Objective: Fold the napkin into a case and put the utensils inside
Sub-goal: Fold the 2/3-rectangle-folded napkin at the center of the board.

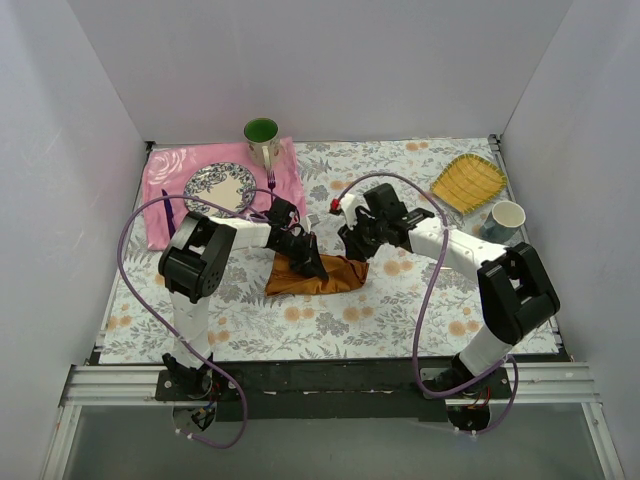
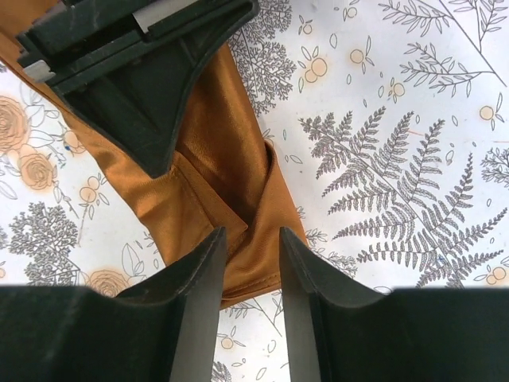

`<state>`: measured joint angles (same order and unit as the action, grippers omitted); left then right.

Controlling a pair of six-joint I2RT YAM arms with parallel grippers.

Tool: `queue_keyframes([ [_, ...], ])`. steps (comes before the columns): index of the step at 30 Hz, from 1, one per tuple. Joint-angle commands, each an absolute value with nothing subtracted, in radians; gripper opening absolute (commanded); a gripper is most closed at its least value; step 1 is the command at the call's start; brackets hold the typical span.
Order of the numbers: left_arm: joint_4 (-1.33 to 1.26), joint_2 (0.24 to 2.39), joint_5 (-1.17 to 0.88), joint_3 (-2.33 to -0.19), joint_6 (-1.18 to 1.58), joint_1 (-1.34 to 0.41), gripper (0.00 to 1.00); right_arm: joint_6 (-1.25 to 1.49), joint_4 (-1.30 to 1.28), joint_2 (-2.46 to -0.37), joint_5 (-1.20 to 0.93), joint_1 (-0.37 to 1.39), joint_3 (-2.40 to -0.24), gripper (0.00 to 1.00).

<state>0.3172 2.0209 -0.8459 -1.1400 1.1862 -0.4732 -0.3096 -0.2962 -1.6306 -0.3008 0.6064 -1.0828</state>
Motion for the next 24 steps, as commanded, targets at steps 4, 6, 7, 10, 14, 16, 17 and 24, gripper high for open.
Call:
queue_keyframes([
  [4,0.321,2.028,-0.802,-1.147,1.150,-0.469,0.00,-0.250,-0.390,-1.647,-0.593,0.525,-1.166,0.56],
  [6,0.318,2.028,-0.807,-1.147,1.147,-0.469,0.00,-0.248,-0.408,-1.670,-0.653,0.518,-1.172,0.57],
  [7,0.318,2.028,-0.807,-1.147,1.147,-0.469,0.00,-0.249,-0.432,-1.678,-0.666,0.517,-1.186,0.57],
  [10,0.318,2.028,-0.811,-1.147,1.141,-0.469,0.00,-0.235,-0.457,-1.722,-0.721,0.512,-1.204,0.51],
  [14,0.313,2.025,-0.810,-1.144,1.143,-0.471,0.00,-0.219,-0.498,-1.775,-0.750,0.506,-1.223,0.52],
  [16,0.310,2.025,-0.811,-1.141,1.143,-0.469,0.00,-0.212,-0.499,-1.787,-0.749,0.505,-1.224,0.53],
  [17,0.310,2.023,-0.811,-1.143,1.141,-0.469,0.00,-0.210,-0.499,-1.790,-0.741,0.505,-1.224,0.54],
  [24,0.304,2.022,-0.811,-1.138,1.140,-0.469,0.00,-0.206,-0.508,-1.810,-0.704,0.503,-1.227,0.55],
])
